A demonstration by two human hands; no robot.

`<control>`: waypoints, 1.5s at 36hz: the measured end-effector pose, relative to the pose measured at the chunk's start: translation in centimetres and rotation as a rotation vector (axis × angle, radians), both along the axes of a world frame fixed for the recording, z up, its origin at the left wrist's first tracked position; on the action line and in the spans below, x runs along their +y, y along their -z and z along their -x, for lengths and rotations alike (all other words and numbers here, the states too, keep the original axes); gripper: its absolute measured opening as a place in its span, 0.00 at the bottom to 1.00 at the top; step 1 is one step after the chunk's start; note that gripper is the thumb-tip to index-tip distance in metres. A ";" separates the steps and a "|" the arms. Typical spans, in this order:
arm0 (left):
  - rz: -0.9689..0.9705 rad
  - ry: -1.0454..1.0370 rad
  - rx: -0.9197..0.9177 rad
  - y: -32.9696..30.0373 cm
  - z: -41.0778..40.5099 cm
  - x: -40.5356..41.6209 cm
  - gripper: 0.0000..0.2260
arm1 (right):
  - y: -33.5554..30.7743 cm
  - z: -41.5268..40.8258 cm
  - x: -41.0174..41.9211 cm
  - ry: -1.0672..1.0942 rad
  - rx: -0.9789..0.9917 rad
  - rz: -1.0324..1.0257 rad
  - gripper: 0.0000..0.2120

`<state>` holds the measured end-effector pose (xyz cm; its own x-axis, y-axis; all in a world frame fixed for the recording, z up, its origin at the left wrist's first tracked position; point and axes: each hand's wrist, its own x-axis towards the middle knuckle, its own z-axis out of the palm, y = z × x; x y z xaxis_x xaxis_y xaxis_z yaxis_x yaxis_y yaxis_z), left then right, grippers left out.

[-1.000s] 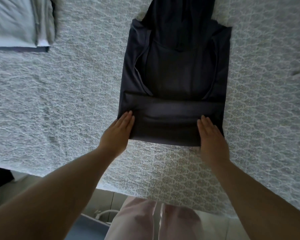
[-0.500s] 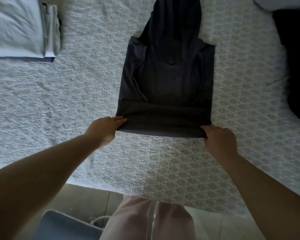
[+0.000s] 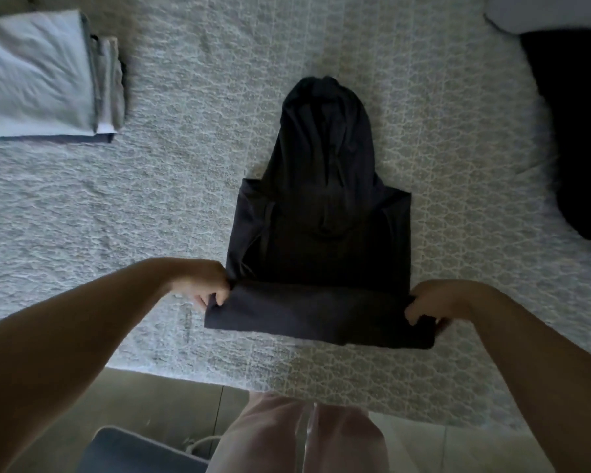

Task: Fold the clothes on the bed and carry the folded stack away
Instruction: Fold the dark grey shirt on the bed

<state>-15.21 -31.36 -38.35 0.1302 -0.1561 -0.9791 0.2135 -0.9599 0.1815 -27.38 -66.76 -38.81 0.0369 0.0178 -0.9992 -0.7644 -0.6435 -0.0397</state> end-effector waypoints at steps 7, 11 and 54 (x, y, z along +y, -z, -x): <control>0.199 -0.584 -0.435 1.5 -4.3 -1.0 0.07 | 0.9 -3.1 -2.2 0.473 -0.566 0.160 0.12; 0.178 -0.555 -0.710 3.4 -5.4 -3.0 0.06 | 2.5 -4.7 -1.8 0.691 -0.798 0.252 0.14; 0.069 -0.168 -1.109 9.8 -8.3 -11.2 0.33 | 9.0 -12.0 0.9 -0.161 -1.172 0.702 0.23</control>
